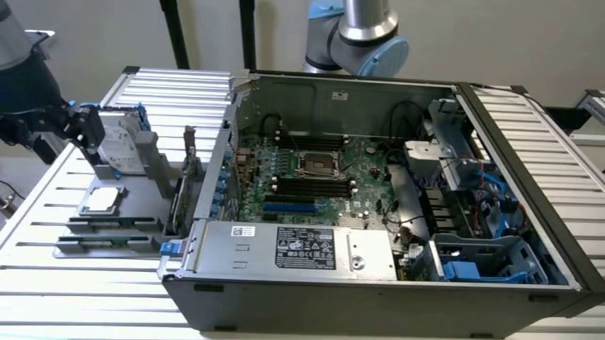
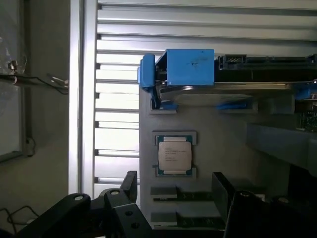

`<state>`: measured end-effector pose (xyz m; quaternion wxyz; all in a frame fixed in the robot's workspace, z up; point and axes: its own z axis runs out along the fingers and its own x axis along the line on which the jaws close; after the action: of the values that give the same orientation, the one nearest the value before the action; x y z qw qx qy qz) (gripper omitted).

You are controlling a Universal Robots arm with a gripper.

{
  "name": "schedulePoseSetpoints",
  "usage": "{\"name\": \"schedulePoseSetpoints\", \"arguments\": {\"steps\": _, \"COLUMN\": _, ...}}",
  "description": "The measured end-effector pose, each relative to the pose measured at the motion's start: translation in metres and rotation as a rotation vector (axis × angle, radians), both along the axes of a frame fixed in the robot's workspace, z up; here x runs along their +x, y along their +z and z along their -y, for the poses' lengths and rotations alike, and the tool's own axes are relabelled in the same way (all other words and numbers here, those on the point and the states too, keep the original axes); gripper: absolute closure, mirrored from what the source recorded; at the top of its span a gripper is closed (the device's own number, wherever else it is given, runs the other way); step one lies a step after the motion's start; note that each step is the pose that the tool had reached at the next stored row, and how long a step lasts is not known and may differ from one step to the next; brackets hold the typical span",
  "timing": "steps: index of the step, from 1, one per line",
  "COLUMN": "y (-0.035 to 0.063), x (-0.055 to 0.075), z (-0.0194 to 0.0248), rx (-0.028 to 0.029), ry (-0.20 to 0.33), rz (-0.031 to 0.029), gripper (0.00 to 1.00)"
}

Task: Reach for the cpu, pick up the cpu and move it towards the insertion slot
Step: 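Pick up the cpu and move it towards the insertion slot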

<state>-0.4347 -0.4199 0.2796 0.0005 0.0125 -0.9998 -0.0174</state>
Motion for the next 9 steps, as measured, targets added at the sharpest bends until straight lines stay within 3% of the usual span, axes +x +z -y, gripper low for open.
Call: {"name": "schedulePoseSetpoints", "arguments": {"steps": 9, "y": -0.0164, "x": 0.003, "z": 0.004, "rx": 0.0, "ry": 0.0, "rz": 0.0002, "gripper": 0.29}}
